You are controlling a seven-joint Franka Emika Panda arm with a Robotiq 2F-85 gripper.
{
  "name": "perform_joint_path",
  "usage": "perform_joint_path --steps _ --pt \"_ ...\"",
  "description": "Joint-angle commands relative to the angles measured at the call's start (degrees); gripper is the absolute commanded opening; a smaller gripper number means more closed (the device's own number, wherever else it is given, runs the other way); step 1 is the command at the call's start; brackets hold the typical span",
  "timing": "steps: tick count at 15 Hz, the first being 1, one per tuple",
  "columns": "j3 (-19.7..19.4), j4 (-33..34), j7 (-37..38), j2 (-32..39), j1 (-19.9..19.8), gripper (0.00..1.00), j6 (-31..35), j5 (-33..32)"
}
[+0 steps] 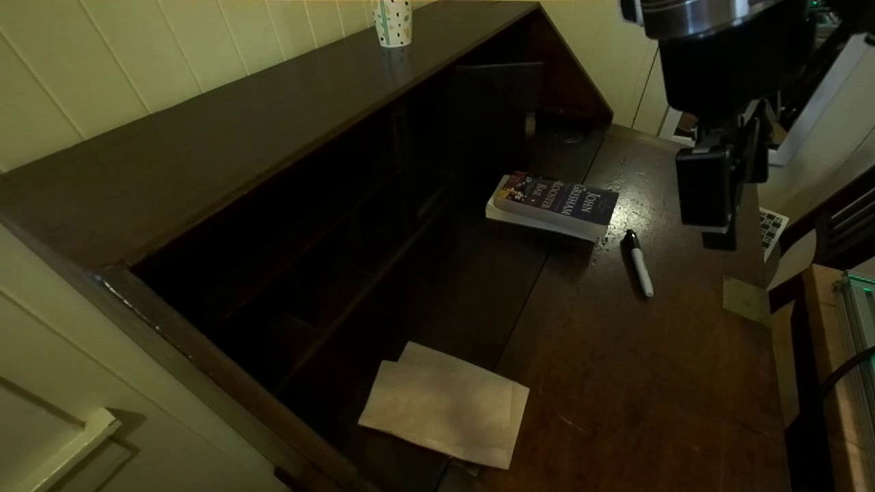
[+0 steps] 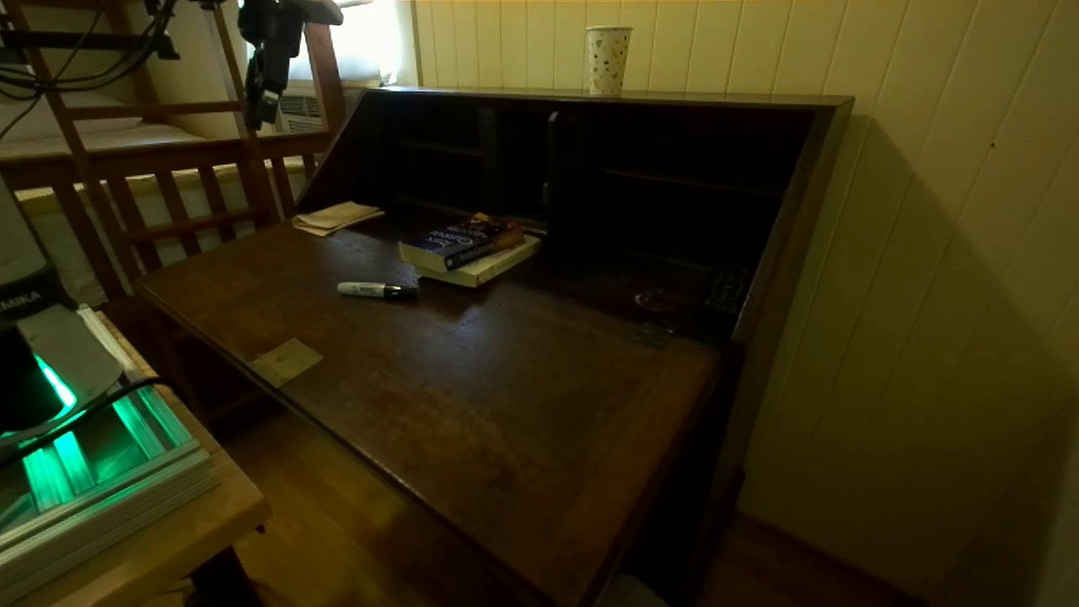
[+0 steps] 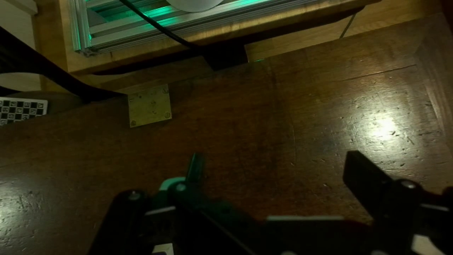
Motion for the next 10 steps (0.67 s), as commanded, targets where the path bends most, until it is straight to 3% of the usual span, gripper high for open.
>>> perform_joint_path --steps 1,10 --pt "-0.09 0.09 0.00 0.03 0.08 1.00 -0.11 -0.02" --pt "0.71 -10.73 4.98 -4.47 -1.07 1.00 22.53 -11.12"
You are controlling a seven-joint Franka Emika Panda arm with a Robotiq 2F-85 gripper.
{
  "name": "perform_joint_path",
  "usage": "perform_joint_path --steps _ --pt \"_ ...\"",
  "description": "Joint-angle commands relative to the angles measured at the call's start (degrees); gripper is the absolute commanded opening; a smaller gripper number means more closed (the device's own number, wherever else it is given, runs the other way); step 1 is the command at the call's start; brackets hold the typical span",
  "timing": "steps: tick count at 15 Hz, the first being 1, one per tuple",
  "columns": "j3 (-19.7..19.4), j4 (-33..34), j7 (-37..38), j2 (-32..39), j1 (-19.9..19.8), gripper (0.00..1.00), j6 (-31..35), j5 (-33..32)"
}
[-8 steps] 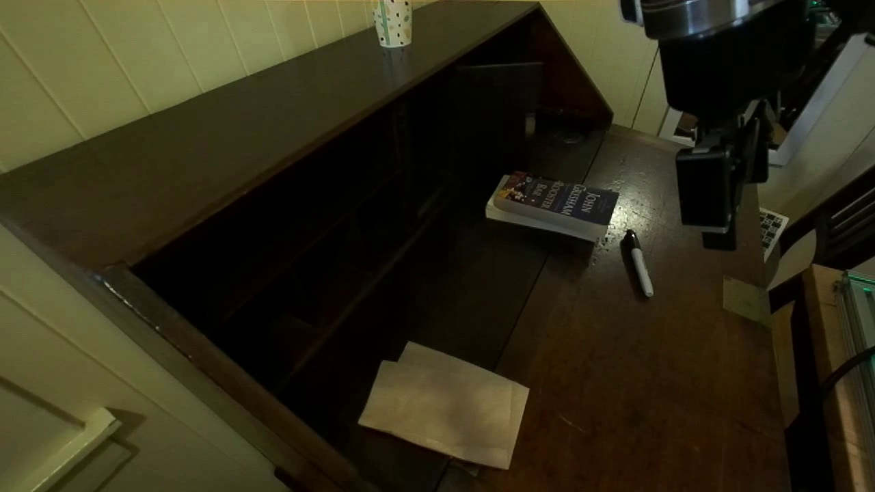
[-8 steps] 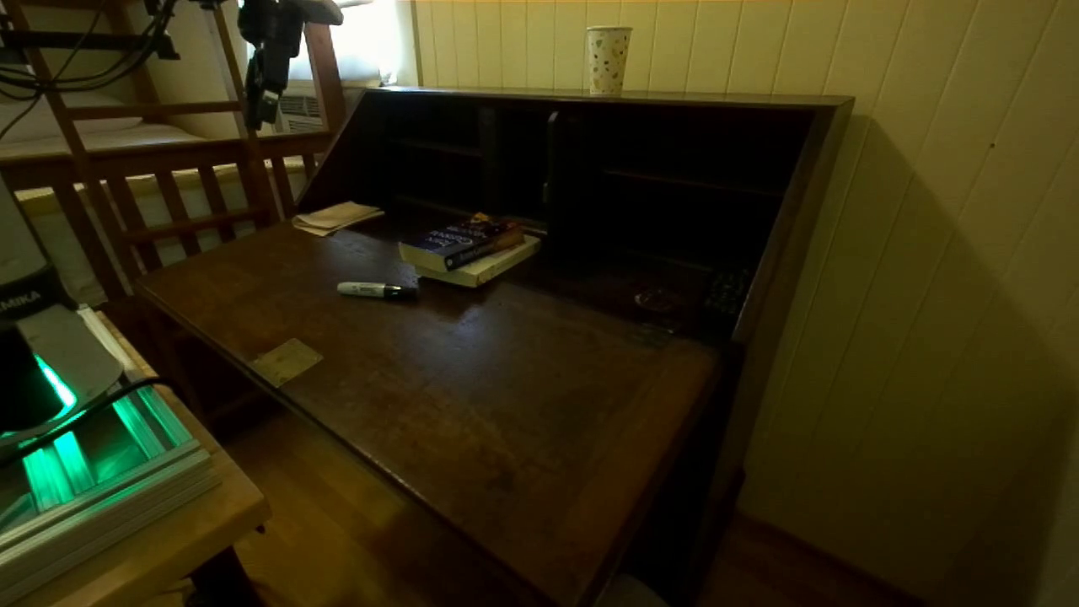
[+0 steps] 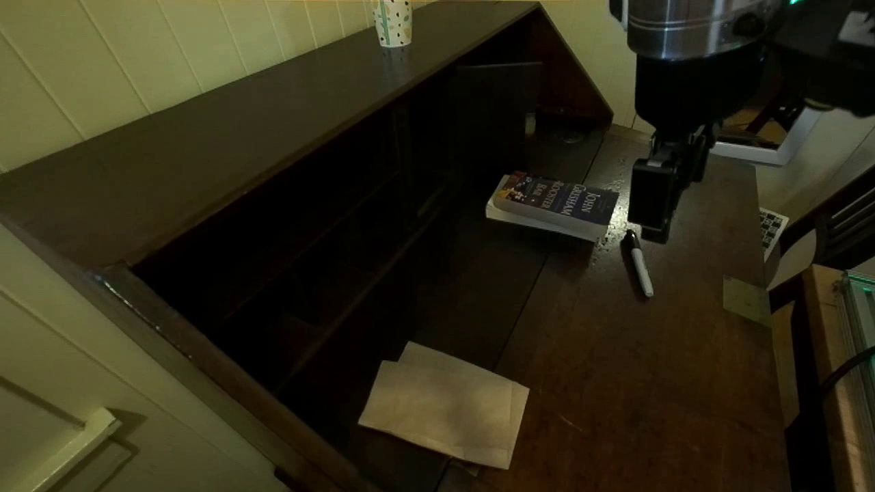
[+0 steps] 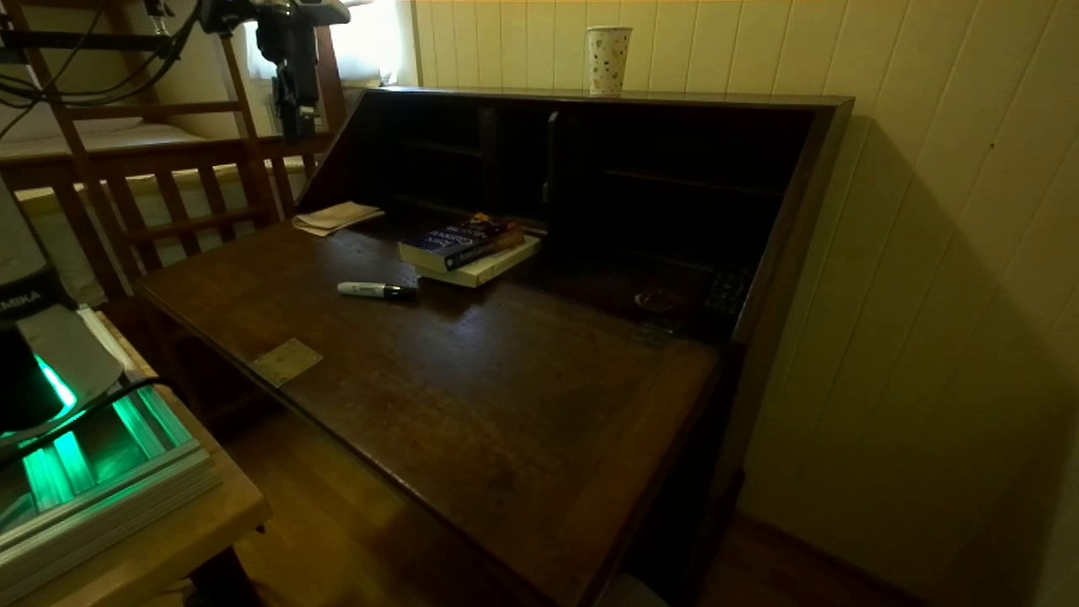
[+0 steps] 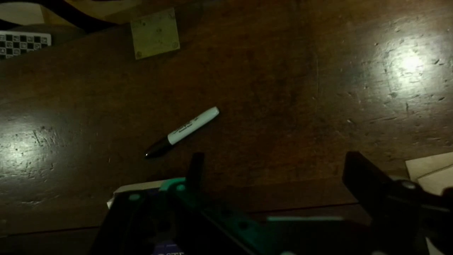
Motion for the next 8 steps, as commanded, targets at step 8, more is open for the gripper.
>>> perform_joint_path --steps 8 --pt "-2.20 -13.39 1.27 -6.02 -4.91 1.00 21.95 -4.20"
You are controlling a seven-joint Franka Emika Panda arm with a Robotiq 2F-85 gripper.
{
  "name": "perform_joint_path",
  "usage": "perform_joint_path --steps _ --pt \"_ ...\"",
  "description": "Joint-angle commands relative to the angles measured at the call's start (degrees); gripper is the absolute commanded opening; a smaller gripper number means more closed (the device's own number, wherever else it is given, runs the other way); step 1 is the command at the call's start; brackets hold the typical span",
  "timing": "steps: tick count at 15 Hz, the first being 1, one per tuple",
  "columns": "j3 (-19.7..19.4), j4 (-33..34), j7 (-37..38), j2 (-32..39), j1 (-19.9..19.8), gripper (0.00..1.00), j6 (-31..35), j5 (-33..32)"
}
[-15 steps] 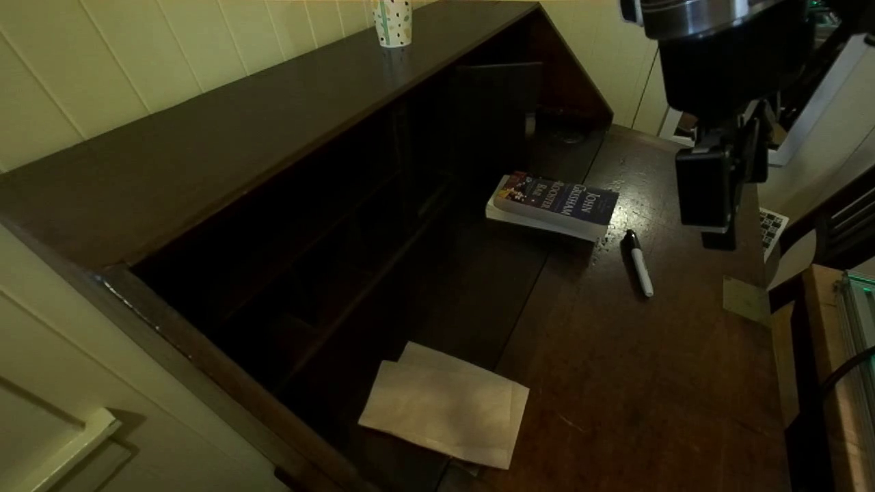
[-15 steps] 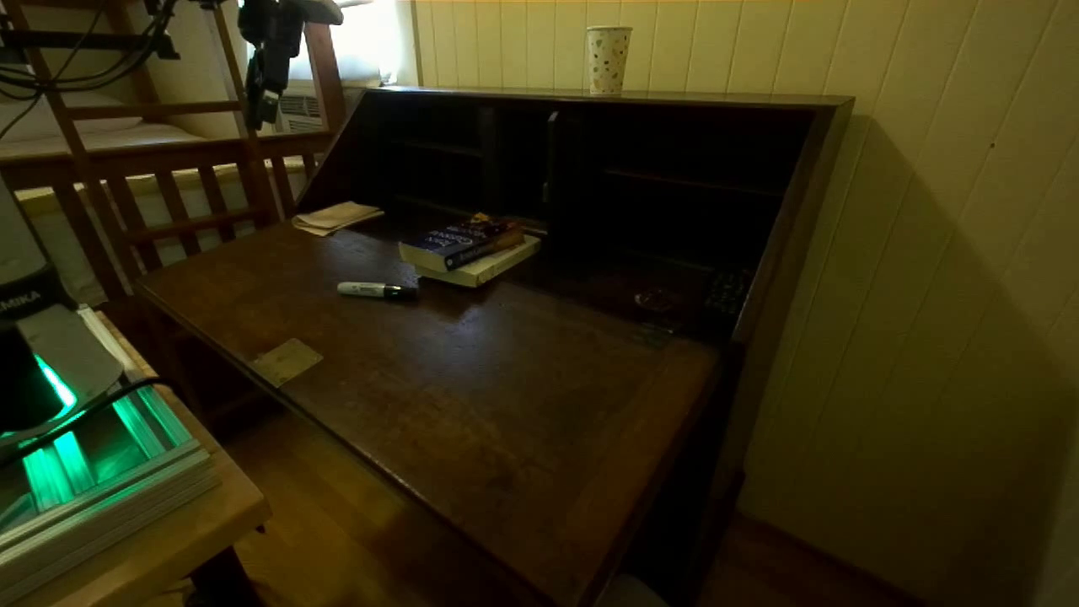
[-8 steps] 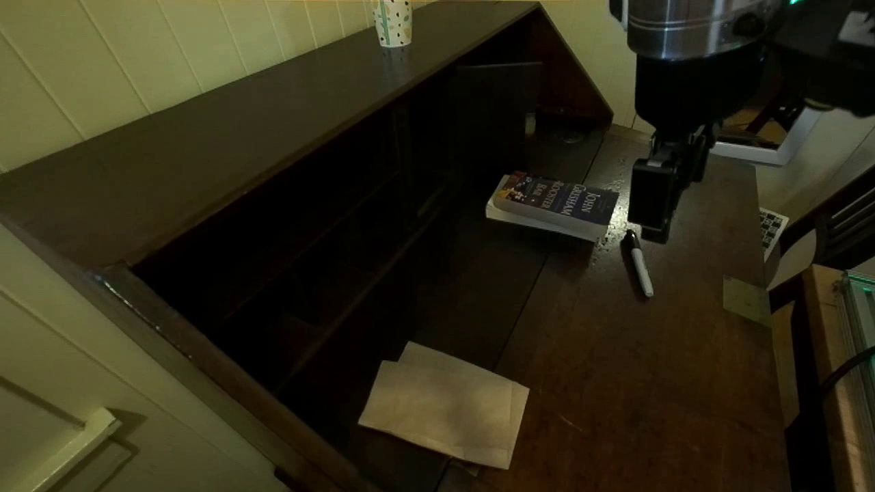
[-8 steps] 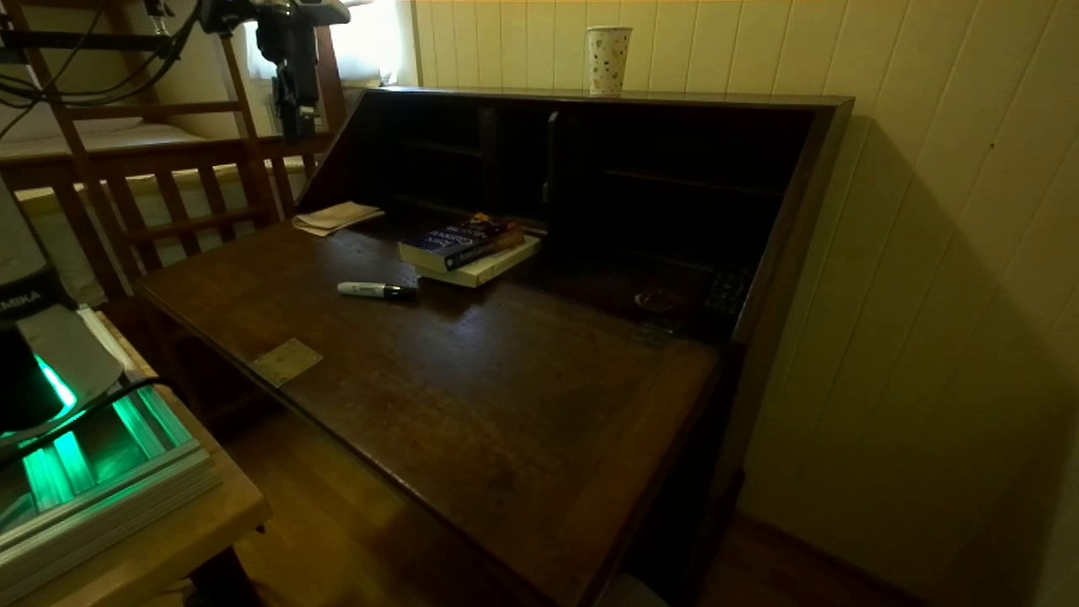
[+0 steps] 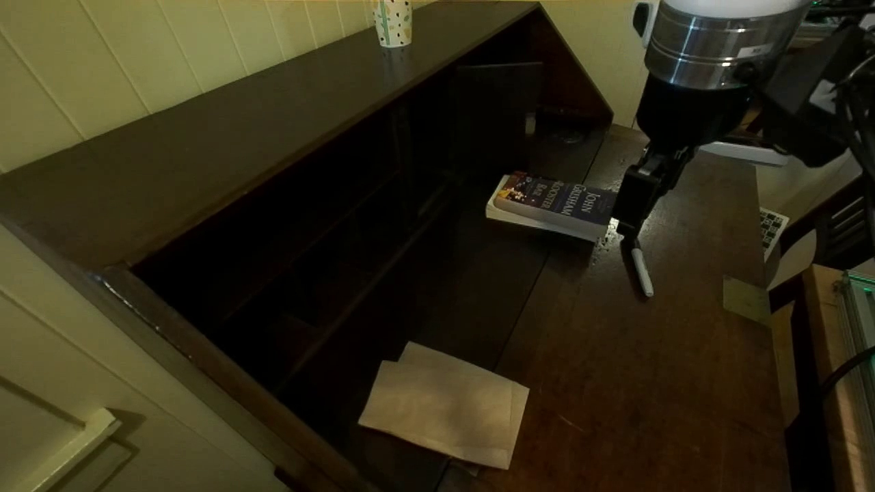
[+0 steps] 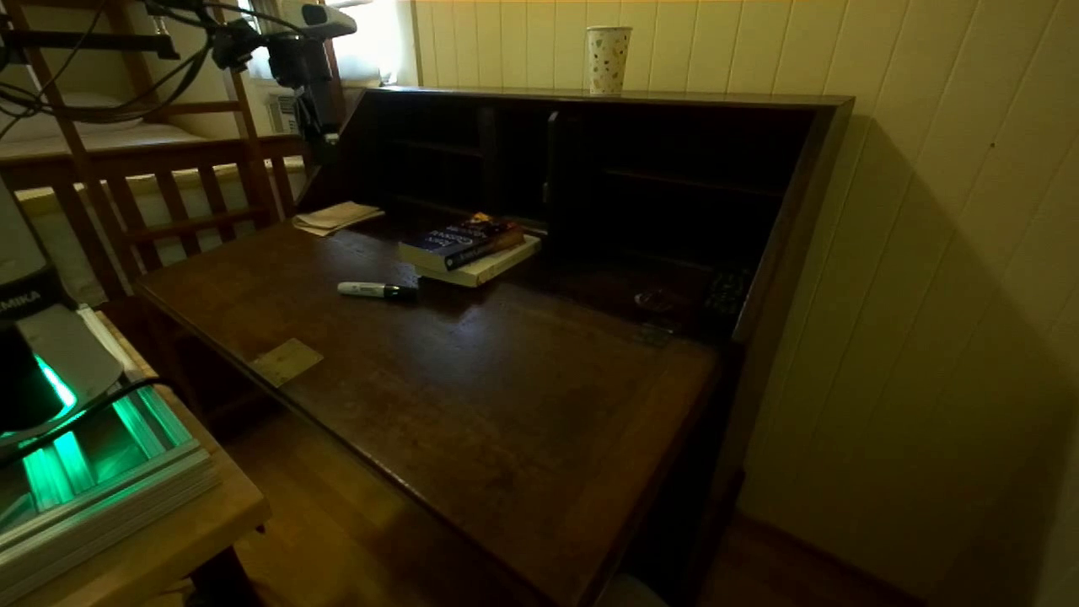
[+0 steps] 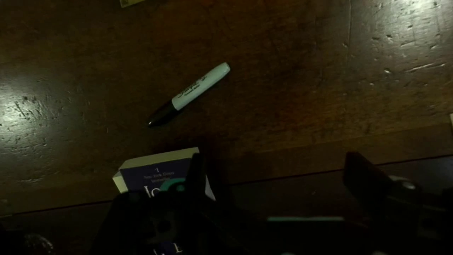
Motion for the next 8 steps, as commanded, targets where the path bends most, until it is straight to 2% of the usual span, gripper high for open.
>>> perform_joint_path --steps 1,2,8 --pt "-1.03 -2.00 -0.90 -2.22 -1.11 1.00 1.10 2.06" --pt "-0.12 -1.13 -0.29 -0.56 -1.32 1.00 1.50 0.63" --pt "-0.49 -1.19 -0.32 -0.75 -1.49 1.00 1.49 0.89"
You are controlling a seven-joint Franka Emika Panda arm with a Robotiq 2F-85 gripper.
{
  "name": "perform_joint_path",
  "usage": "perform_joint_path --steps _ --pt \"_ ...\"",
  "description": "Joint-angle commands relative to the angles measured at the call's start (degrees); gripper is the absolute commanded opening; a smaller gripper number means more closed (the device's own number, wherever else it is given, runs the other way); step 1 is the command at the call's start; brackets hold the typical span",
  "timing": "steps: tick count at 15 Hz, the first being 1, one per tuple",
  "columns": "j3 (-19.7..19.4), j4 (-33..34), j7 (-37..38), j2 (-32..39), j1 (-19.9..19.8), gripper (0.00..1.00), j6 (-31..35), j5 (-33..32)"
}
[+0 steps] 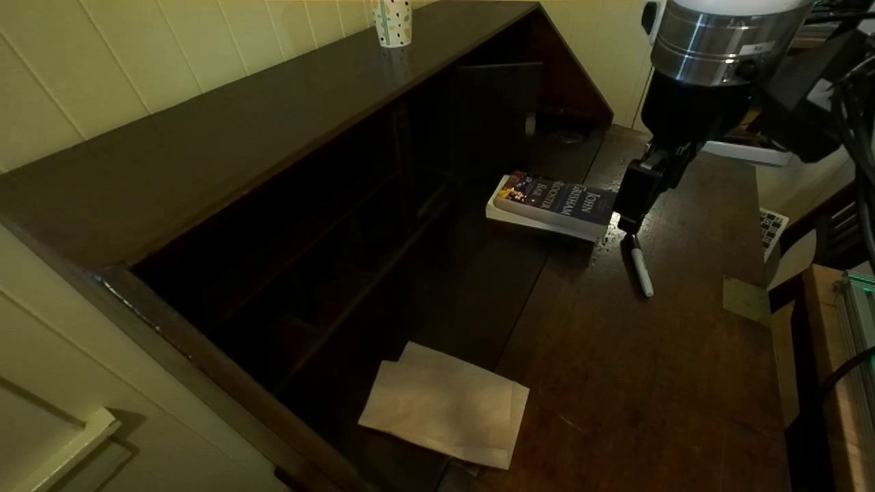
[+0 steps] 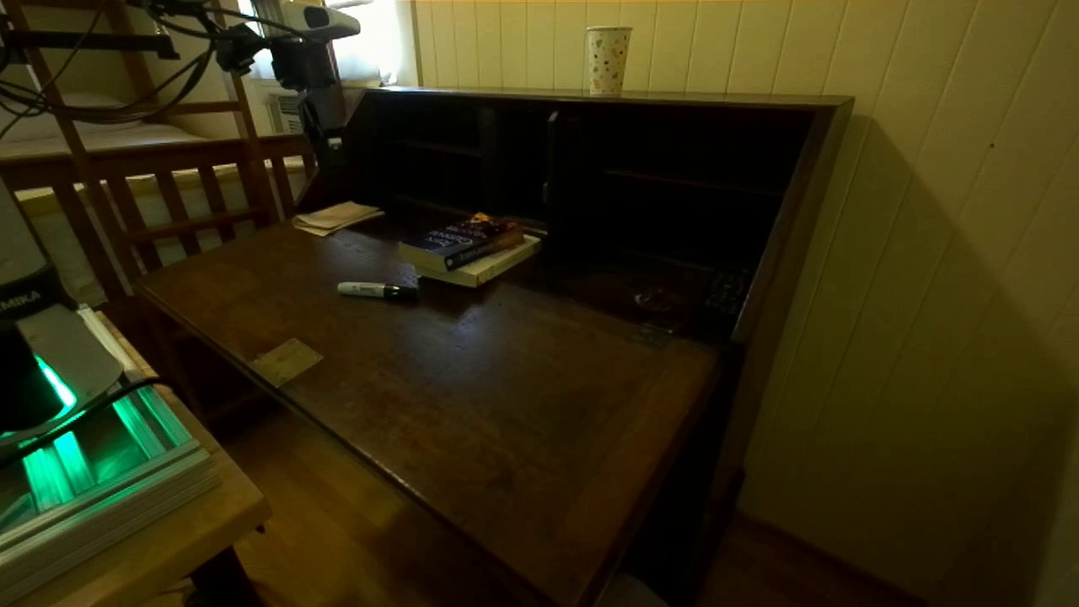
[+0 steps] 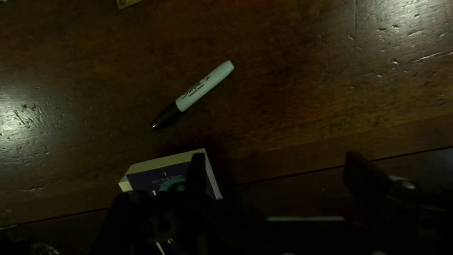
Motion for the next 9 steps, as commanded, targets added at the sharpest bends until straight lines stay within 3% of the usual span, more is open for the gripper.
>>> perform_joint_path --steps 1,6,9 --pt "0.61 0.05 -0.28 -0.06 -0.61 1.00 -0.09 0.33" --pt "2.96 -1.78 4.45 -0.28 -4.65 1.00 5.20 -11.90" --pt "1.69 -4.02 3.46 0.84 -6.48 1.00 13.65 -15.61"
